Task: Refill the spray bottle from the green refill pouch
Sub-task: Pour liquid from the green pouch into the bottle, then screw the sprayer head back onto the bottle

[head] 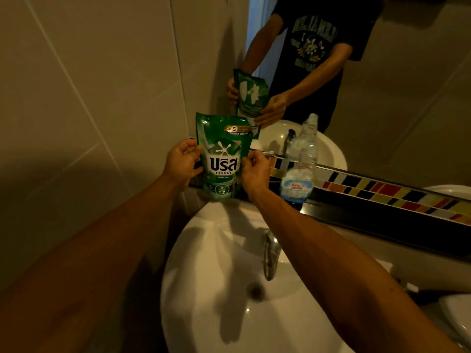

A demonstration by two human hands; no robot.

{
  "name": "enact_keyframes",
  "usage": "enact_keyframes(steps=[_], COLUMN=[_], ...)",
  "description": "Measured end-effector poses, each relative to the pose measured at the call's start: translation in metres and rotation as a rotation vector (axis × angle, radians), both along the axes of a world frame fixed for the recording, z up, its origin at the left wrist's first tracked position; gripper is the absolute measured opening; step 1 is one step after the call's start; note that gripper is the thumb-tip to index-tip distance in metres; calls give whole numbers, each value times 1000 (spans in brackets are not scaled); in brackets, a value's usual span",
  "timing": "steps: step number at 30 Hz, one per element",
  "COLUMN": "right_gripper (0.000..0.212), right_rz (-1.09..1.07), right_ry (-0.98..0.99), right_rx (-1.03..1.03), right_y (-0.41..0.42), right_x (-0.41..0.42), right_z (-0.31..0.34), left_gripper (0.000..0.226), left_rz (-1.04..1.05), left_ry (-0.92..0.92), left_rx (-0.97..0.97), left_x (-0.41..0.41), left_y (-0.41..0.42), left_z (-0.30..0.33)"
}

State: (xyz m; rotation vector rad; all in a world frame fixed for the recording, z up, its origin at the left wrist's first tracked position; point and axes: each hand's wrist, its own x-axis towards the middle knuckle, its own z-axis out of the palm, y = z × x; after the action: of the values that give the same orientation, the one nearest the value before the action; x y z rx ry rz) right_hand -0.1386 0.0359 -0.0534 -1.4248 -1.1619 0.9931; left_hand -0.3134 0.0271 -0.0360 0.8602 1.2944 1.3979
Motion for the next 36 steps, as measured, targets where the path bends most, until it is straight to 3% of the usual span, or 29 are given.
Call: enact_keyframes(steps=[8, 11, 17, 22, 26, 29, 32, 36], right_gripper=[21, 12, 13, 2, 21, 32, 29, 29], right_rz=[80, 103, 95, 114, 186, 174, 120, 81], right_ry=[-26, -8, -6, 15, 39, 23, -31, -118], right_rx=[-21, -22, 9, -31, -65, -71, -30, 30], right_y=[63, 84, 106, 111, 106, 84, 53, 11], right_x=[-43, -55, -67, -65, -59, -47, -26, 8], right_z=[-16, -23, -29, -33, -39, -44, -54, -61], left_gripper=[17, 23, 20, 16, 21, 21, 19, 21], left_rz=[280, 367, 465, 479, 511, 578, 506, 221], left_ry=[-65, -56, 22, 78, 54, 147, 233, 404], left_rx=[18, 24, 25, 35, -4, -69, -100, -73], left_x=[-25, -26, -27, -27, -22, -3, 23, 55], left_y=[30, 42, 59, 64, 63, 47, 26, 10], left_z=[-24, -32, -45, -52, -55, -59, -67, -79])
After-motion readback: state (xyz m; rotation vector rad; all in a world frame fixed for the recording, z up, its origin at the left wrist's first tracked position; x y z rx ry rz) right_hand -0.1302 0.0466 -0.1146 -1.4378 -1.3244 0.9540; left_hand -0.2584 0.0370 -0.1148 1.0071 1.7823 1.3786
